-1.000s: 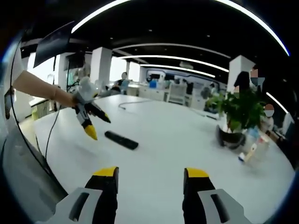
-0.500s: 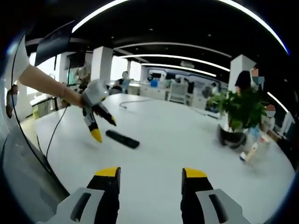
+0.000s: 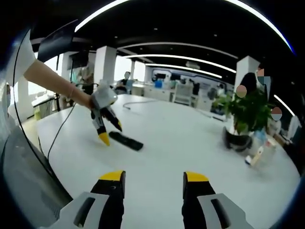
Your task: Press the specified remote control buttons in sequence, fully releasing each button before pressing the next.
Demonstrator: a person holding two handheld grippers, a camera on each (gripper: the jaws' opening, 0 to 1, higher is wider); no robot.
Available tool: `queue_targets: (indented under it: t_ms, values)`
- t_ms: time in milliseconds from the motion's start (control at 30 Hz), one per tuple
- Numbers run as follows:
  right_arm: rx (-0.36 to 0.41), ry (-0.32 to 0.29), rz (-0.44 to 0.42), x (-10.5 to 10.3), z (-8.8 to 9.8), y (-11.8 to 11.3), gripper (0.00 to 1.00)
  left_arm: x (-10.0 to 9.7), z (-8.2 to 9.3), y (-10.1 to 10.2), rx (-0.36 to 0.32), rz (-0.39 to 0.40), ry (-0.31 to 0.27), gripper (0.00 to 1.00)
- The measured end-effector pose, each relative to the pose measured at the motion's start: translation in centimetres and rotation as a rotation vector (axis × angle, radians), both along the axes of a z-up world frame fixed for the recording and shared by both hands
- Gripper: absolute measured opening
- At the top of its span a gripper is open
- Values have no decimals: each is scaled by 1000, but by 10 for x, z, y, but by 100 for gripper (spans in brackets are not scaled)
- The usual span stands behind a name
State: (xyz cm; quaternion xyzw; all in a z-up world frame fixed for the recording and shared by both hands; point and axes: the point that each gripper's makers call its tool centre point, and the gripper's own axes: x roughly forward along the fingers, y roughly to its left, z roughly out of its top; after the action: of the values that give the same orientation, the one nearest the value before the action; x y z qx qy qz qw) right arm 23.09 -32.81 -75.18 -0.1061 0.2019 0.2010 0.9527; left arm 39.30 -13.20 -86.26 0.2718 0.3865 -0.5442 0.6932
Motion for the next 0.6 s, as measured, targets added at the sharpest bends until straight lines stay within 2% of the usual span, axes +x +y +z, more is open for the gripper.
queue_targets:
  t_ms: [100,600]
  values:
    - [2,-2,-3,0,0,-1,45,5,-1,1,17,-21,-27,64]
    - [-1,2,-7,1,-1,-2,44,16,-2,-8,29,-11,-23,64]
